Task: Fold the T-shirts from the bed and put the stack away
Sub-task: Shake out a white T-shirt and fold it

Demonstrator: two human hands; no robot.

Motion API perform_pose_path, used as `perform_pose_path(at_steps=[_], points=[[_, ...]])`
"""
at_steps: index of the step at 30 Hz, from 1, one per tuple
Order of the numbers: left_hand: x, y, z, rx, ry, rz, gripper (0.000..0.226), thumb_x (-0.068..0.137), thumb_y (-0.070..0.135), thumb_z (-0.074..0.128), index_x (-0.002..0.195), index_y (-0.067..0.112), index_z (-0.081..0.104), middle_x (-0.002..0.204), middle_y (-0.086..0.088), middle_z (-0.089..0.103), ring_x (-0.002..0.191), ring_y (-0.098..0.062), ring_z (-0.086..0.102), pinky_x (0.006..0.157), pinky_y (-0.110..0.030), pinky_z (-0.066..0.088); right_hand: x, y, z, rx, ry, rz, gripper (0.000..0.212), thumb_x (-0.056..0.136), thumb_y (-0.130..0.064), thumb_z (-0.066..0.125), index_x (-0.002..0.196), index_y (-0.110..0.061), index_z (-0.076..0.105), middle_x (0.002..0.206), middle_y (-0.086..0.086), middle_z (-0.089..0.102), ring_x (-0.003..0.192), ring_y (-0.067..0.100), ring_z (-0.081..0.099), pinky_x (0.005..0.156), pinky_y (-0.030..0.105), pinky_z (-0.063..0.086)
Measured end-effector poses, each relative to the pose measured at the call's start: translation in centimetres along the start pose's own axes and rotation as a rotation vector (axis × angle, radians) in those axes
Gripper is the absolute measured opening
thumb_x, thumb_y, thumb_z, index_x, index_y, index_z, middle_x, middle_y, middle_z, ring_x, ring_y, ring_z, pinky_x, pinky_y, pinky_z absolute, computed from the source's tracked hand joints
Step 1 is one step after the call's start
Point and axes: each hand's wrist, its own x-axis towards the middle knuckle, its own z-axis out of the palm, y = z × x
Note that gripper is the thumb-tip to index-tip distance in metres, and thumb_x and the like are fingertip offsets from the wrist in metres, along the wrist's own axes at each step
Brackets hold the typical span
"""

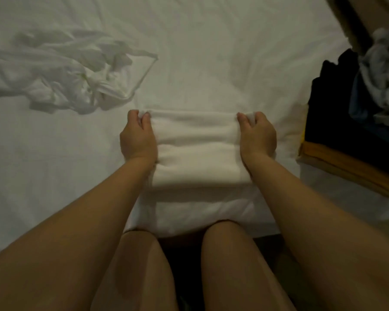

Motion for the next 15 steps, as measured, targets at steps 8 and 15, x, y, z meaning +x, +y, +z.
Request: perform_pose_path(at_steps=[8,15], points=[[0.0,-0.6,0.4,0.042,-0.018,-0.102,0.033,0.094,0.044,0.042,0.102,0.013,0.048,0.095,-0.006,0.056,0.089,-0.03,0.055,0.07,-0.032,0.036,0.5,0.3,0.8,-0.08,0.024,0.081,0.045,0.091,-0.055,0.044,0.115,-0.017,0.049,0.116,0.007,0.058,0.103,0.029,0.055,0.076,0.033,0.038],[-2.2,-1.0,-3.8,-0.081,-0.329,-0.447,0.065,0.088,0.06,0.043,0.124,0.006,0.048,0.125,-0.016,0.056,0.114,-0.035,0.052,0.092,-0.036,0.039,-2.4,0.4,-2.7,-0.084,-0.307,0.17,0.054,0.089,-0.046,0.052,0.121,-0.004,0.055,0.119,0.017,0.059,0.107,0.035,0.055,0.082,0.033,0.041]])
